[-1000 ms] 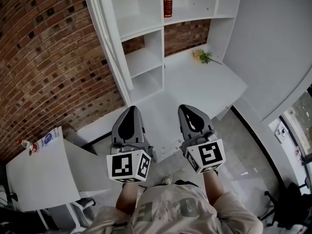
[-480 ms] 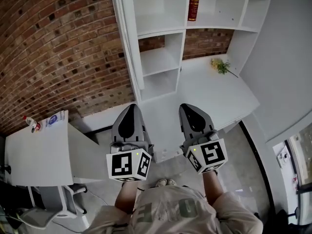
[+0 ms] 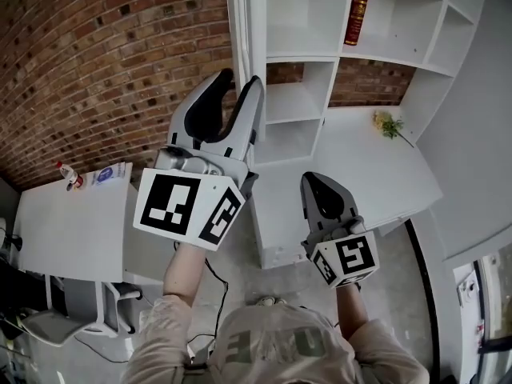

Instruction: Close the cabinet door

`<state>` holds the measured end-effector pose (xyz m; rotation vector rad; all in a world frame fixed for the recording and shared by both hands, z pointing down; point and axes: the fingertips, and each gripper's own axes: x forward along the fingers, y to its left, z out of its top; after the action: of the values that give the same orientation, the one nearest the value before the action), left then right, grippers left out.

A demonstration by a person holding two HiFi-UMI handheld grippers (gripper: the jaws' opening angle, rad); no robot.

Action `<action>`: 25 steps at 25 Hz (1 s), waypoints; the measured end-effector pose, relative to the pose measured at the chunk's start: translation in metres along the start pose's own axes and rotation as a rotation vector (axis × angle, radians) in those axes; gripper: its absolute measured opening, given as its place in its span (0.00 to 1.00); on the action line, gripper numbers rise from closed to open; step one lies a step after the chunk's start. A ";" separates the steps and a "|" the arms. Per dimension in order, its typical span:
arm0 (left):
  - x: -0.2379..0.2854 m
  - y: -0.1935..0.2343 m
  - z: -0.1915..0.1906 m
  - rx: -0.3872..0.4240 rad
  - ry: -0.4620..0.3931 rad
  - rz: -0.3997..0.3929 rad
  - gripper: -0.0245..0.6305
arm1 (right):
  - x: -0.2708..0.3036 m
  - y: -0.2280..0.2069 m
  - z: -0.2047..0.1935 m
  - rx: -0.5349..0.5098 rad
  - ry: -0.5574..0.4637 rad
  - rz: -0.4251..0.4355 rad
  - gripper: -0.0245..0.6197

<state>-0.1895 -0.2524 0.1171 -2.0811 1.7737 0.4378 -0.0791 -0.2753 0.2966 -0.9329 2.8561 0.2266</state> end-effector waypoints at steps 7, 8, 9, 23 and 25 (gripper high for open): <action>0.033 -0.003 0.032 0.027 0.022 -0.059 0.23 | 0.003 -0.004 0.005 -0.008 -0.015 -0.004 0.06; 0.034 -0.003 0.030 0.022 0.023 -0.059 0.21 | 0.003 -0.006 0.005 -0.010 -0.017 -0.006 0.06; 0.035 -0.003 0.029 0.015 0.021 -0.060 0.20 | 0.002 -0.007 0.004 -0.012 -0.017 -0.009 0.06; 0.063 -0.031 0.018 -0.031 0.031 -0.154 0.20 | 0.004 -0.010 -0.002 -0.029 -0.003 -0.015 0.06; 0.072 -0.039 0.014 -0.023 0.027 -0.162 0.20 | 0.002 -0.012 -0.003 -0.039 0.002 -0.026 0.06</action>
<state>-0.1397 -0.3034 0.0744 -2.2354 1.6062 0.3878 -0.0738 -0.2861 0.2981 -0.9766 2.8492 0.2800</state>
